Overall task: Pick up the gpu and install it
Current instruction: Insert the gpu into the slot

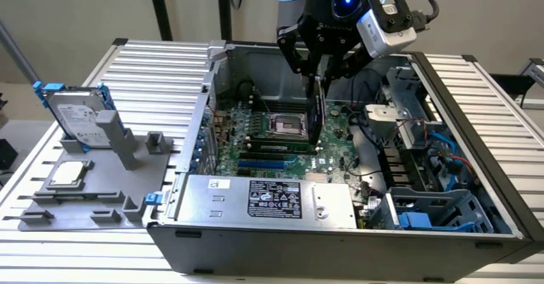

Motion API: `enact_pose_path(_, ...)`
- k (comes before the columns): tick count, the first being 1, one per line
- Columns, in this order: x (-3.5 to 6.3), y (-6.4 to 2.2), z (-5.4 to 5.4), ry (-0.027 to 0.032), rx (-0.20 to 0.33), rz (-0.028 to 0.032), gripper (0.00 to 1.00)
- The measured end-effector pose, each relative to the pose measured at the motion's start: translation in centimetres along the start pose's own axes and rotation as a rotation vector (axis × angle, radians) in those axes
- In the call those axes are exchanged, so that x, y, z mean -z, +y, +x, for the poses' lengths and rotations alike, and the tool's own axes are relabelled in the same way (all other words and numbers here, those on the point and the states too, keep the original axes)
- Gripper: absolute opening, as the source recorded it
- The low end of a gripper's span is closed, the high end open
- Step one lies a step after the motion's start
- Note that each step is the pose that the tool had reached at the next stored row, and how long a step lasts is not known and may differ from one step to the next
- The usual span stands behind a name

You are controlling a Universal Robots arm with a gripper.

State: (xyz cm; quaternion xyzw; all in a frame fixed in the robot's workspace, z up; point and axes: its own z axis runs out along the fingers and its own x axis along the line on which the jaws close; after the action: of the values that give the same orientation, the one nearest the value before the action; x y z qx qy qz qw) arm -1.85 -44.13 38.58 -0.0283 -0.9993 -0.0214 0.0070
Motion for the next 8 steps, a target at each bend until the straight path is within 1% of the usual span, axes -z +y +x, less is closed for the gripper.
enact_pose_path(4, -0.01, 0.00, 0.00, -0.0002, 0.004, 0.0000, 0.27)
enact_pose_path(8, -0.01, 0.00, 0.00, 0.0027, 0.075, 0.0010, 0.27)
